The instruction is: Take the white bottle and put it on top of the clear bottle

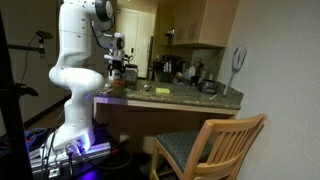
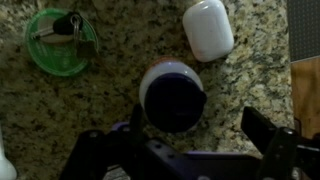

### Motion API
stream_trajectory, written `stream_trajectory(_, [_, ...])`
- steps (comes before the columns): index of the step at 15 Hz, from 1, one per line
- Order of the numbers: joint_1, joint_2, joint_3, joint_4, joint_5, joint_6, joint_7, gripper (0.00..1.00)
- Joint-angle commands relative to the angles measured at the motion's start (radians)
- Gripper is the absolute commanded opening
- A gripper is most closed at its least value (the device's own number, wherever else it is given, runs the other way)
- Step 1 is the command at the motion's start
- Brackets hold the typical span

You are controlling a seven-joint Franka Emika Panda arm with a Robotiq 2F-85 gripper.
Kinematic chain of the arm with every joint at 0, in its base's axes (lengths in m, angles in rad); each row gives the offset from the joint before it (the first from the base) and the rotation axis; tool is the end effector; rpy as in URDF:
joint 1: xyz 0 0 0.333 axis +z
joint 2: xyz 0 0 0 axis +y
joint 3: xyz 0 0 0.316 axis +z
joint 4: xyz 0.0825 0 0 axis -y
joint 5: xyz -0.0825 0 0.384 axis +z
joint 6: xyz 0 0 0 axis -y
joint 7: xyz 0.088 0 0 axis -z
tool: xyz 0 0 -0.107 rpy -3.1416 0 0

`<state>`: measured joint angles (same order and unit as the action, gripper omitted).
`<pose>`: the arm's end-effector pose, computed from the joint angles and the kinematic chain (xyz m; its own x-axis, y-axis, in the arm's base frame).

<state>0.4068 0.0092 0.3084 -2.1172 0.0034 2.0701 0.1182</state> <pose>0.4054 0.3521 0.4042 0.8267 0.5599 -0.0561 0.5608 -0.8279 0.0010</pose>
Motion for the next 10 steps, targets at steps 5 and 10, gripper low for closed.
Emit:
stream_trajectory(5, [-0.010,0.021,0.034,0.077,-0.090,-0.190,0.280,1.00])
stream_trajectory(10, [-0.011,0.018,0.039,0.070,-0.072,-0.144,0.323,0.69])
